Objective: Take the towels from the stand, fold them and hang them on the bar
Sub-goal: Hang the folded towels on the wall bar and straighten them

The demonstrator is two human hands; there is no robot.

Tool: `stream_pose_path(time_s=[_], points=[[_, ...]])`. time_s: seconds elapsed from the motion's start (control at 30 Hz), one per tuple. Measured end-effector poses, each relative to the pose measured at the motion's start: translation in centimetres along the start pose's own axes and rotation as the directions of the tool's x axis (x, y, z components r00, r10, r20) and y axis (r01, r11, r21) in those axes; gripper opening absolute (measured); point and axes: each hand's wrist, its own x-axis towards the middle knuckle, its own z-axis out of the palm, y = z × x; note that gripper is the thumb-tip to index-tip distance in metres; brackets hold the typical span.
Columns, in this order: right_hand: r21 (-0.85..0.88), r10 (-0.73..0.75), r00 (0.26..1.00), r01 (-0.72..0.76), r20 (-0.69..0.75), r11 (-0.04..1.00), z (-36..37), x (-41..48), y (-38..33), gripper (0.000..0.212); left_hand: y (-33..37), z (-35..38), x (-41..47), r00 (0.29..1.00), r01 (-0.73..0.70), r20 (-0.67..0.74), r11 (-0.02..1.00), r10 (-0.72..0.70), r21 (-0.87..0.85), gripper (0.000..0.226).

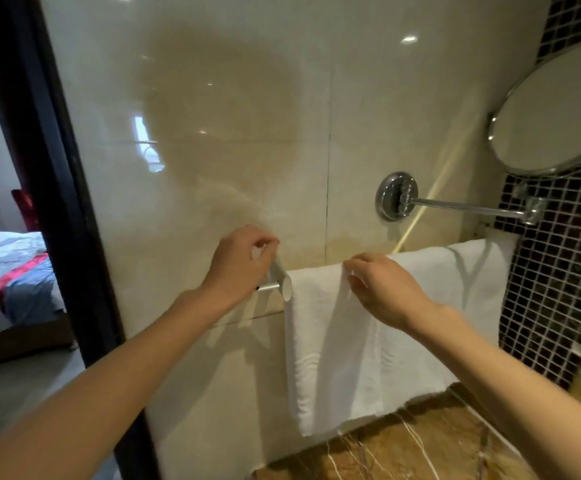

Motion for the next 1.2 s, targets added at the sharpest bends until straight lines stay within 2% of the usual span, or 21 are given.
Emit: stream_pose_path(time_s=[0.07, 0.13, 0.2, 0.33, 0.53, 0.67, 0.83, 0.97, 1.03, 1.2], points=[[0.008, 0.006, 1.000, -0.006, 0.021, 1.000, 0.1, 0.0, -0.2, 0.017, 1.9, 1.3, 1.1, 0.973, -0.115, 0.216, 0.982, 0.081, 0.150, 0.019], [-0.002, 0.036, 0.999, -0.036, 0.039, 0.999, 0.3, 0.0, -0.2, 0.024, 3.5, 2.9, 1.8, 0.900, -0.203, 0.434, 0.918, 0.039, 0.339, 0.035], [-0.025, 0.053, 0.997, -0.052, 0.054, 0.998, 0.4, -0.1, 0.1, 0.034, 4.3, 4.2, 2.0, 0.857, -0.270, 0.515, 0.863, 0.013, 0.427, 0.039], [-0.011, 0.035, 0.998, -0.035, 0.059, 0.999, 0.8, -0.5, 0.6, 0.048, 3.7, 5.6, 1.9, 0.849, -0.301, 0.528, 0.829, 0.009, 0.471, 0.042], [0.023, -0.023, 0.996, 0.021, 0.091, 1.000, 1.1, 0.0, 0.7, 0.045, 3.1, 5.7, 2.2, 0.864, -0.313, 0.502, 0.816, 0.033, 0.486, 0.033], [0.107, 0.038, 0.992, -0.051, 0.123, 0.993, 0.4, -0.2, 2.5, 0.055, 3.7, 7.0, 2.6, 0.856, -0.359, 0.514, 0.789, 0.065, 0.499, 0.029], [-0.001, 0.197, 0.974, -0.198, 0.111, 0.980, -0.3, -0.4, 7.2, 0.060, 6.0, 10.5, 3.5, 0.764, -0.477, 0.607, 0.825, 0.218, 0.305, 0.020], [-0.064, 0.281, 0.945, -0.274, 0.168, 0.960, -0.3, -1.1, 10.8, 0.073, 7.0, 12.9, 4.1, 0.669, -0.586, 0.702, 0.754, 0.245, 0.296, 0.027], [-0.049, 0.297, 0.934, -0.293, 0.199, 0.955, 0.0, -1.7, 11.9, 0.076, 7.1, 13.6, 4.2, 0.675, -0.600, 0.690, 0.739, 0.263, 0.306, 0.022], [-0.001, 0.285, 0.945, -0.289, 0.162, 0.957, 0.7, -1.9, 12.8, 0.076, 7.4, 14.3, 4.5, 0.680, -0.605, 0.677, 0.738, 0.283, 0.299, 0.019]])
